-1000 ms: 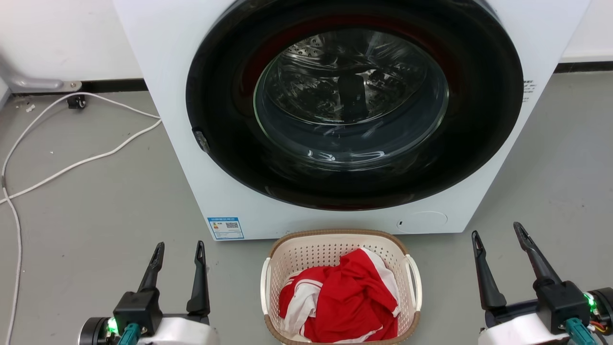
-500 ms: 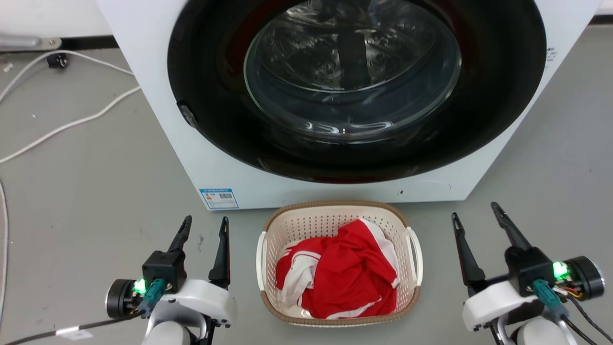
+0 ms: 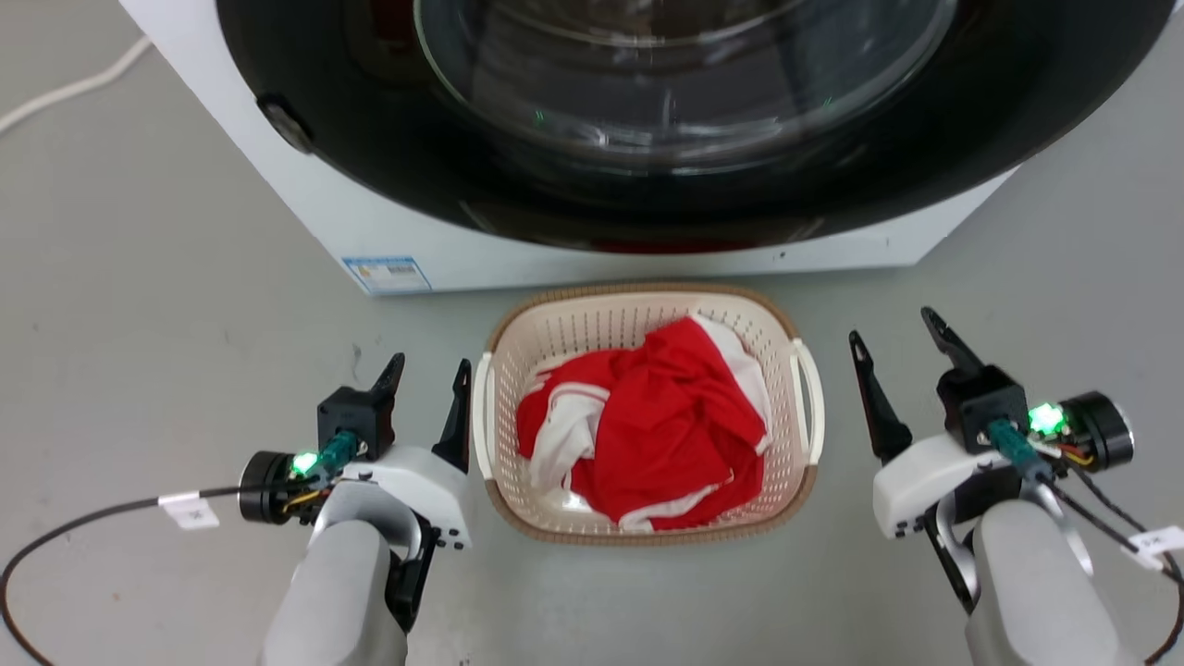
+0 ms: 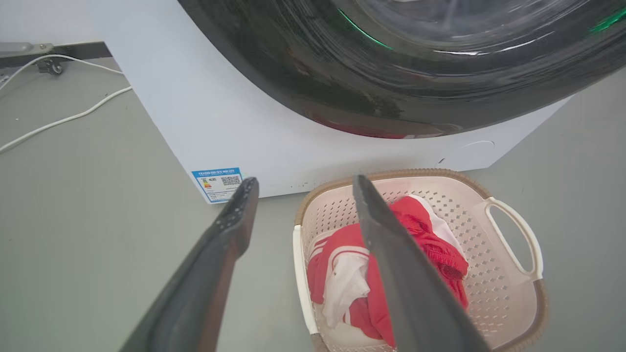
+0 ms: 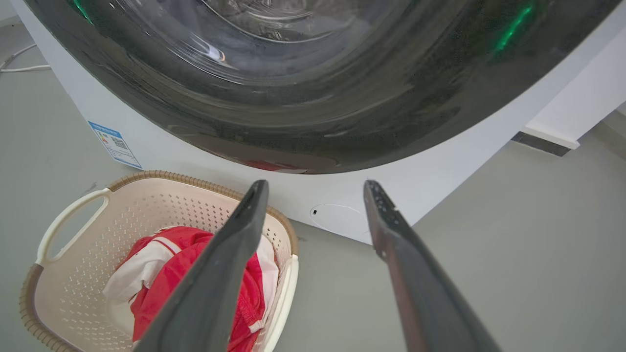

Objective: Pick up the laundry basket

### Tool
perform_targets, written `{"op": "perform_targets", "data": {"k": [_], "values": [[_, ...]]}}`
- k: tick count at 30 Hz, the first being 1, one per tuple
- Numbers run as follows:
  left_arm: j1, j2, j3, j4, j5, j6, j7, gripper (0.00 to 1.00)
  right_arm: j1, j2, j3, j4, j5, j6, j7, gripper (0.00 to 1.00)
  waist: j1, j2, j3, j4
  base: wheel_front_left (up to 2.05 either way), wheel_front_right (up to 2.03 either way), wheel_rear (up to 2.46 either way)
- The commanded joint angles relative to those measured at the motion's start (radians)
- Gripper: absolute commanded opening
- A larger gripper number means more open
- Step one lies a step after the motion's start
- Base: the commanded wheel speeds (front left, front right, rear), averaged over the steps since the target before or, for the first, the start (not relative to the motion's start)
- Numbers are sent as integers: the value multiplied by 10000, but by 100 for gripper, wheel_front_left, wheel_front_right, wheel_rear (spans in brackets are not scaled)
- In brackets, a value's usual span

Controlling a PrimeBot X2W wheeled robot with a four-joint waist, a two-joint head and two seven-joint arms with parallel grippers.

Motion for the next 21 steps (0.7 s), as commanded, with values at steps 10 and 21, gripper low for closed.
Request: {"op": "perform_targets", "data": {"k": [10,21], "values": [[-1850,29,-150,1918,98,-221,-26,100,-1970,-19,-28,2016,-281,-7,-23,100,-1,0,2474,19,0,0,0],[-3396,37,-360,3713,-11,-301,-26,100,-3543,-19,-336,4005,-836,-8,-21,100,-1,0,3792,81,0,0,0]]}}
